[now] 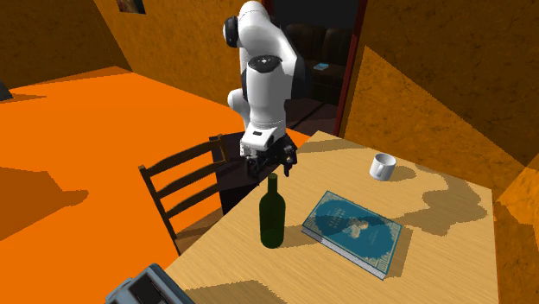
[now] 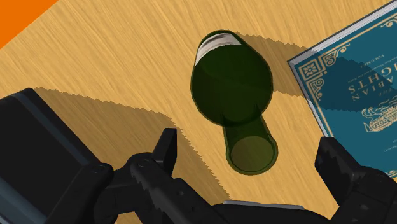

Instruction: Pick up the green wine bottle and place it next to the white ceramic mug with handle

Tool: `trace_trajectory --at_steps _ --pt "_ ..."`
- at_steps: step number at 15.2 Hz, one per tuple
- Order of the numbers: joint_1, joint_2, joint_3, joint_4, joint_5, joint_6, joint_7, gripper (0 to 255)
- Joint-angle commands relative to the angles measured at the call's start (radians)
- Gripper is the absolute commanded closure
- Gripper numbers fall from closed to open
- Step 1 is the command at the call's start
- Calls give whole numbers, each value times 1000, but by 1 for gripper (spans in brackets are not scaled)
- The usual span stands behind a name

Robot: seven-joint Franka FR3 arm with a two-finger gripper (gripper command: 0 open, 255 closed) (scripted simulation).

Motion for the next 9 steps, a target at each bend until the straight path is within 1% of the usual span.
trace_trajectory --at_steps 1,3,9 --pt "1 8 1 -19 1 27 -1 0" --pt "1 13 1 -34 3 47 -1 0" --pt "1 13 1 -34 3 47 -1 0"
